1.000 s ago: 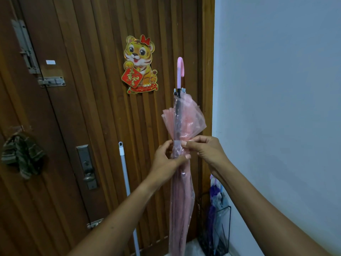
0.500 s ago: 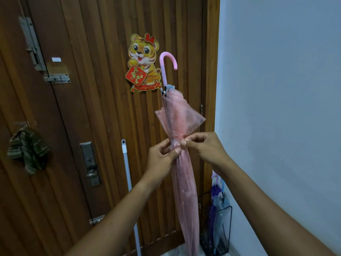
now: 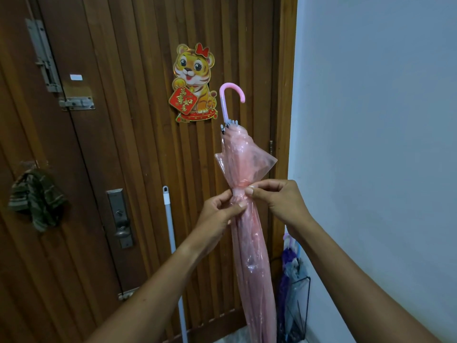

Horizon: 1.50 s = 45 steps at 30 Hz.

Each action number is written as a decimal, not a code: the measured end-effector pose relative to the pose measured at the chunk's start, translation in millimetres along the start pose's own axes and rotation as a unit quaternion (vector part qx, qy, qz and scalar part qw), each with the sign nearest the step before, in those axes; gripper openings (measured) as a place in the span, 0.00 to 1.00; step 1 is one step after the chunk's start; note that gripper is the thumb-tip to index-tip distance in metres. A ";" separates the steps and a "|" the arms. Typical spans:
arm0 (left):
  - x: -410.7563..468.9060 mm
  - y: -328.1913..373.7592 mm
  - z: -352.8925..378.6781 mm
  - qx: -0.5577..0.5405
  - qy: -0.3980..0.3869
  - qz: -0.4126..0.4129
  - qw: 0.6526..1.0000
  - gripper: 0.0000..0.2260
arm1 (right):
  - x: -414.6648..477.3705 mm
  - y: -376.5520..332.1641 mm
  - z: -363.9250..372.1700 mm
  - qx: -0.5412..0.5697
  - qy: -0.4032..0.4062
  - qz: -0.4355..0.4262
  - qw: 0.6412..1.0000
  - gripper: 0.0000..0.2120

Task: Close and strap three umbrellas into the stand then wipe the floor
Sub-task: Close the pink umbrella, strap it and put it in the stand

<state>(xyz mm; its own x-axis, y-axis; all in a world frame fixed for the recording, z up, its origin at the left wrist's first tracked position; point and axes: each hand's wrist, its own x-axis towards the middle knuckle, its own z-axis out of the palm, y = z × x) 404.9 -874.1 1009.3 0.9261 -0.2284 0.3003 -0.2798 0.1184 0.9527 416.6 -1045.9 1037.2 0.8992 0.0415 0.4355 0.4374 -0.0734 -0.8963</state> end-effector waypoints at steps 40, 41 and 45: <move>7.2 18.2 0.6 0.008 -0.007 0.028 1.000 0.19 | 8.1 -13.7 -11.8 0.052 -0.059 0.137 0.987 0.18; 7.5 18.8 0.5 0.011 -0.009 0.028 1.000 0.18 | 8.1 -14.6 -12.0 0.056 -0.059 0.136 0.987 0.18; 7.4 22.2 0.9 0.025 -0.015 0.031 0.999 0.15 | 10.1 -16.1 -12.1 0.054 -0.054 0.127 0.989 0.20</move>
<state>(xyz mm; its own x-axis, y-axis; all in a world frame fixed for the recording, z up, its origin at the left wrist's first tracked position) 405.3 -874.0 1032.8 0.8991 -0.2512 0.3585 -0.3486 0.0844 0.9335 418.7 -1056.4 1057.0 0.9718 0.1422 0.1883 0.1887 0.0109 -0.9820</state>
